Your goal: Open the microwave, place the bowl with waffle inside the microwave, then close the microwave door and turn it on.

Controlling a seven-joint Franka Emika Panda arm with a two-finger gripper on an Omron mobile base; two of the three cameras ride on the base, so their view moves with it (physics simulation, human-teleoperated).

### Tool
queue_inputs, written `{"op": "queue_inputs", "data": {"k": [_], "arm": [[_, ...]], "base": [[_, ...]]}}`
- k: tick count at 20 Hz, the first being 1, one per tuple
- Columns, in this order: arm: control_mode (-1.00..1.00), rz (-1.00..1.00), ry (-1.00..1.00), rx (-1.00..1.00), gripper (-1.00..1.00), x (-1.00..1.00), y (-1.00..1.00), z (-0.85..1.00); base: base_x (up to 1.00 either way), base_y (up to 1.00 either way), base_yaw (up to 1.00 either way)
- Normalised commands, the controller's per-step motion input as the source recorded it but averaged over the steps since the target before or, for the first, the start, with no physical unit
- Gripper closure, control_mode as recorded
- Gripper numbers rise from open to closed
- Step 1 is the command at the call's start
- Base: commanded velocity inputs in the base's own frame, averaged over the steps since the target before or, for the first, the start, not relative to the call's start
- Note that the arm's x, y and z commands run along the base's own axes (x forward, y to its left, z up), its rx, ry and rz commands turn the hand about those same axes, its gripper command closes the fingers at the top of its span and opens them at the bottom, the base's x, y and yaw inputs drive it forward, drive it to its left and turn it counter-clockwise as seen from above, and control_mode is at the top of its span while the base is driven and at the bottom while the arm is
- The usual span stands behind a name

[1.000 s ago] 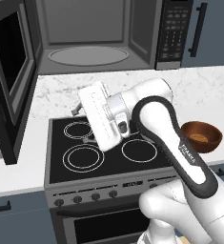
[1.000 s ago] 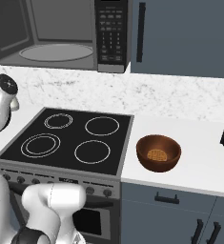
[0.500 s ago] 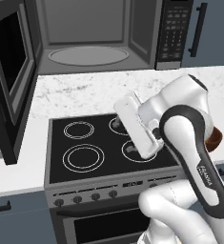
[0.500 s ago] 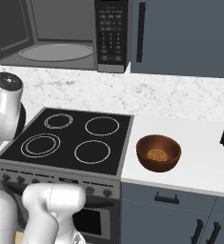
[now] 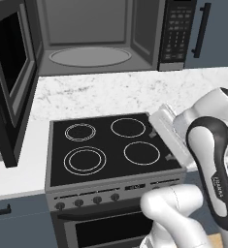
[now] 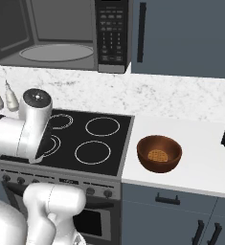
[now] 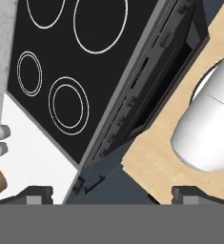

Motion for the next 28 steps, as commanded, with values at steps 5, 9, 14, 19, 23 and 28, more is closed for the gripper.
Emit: {"op": "queue_inputs", "data": {"k": [5,9,14,19,23,28], "arm": [[-1.00,0.00,-0.08,0.00,-1.00,0.21,-1.00,-0.30],[-1.00,0.00,-0.01,0.00,-1.00,0.18,-1.00,-0.25],[-1.00,0.00,0.01,0.00,-1.00,0.04,-1.00,-0.14],[-1.00,-0.08,0.03,0.00,-1.00,0.01,-0.92,-0.10],[-1.00,-0.11,0.00,0.00,-1.00,0.21,-0.76,-0.13],[-1.00,-0.16,0.00,0.00,-1.00,0.42,-0.69,-0.16]], "base": [[0.00,0.00,0.00],[0.00,0.00,0.00],[0.00,0.00,0.00],[0.00,0.00,0.00],[0.00,0.00,0.00],[0.00,0.00,0.00]]}}
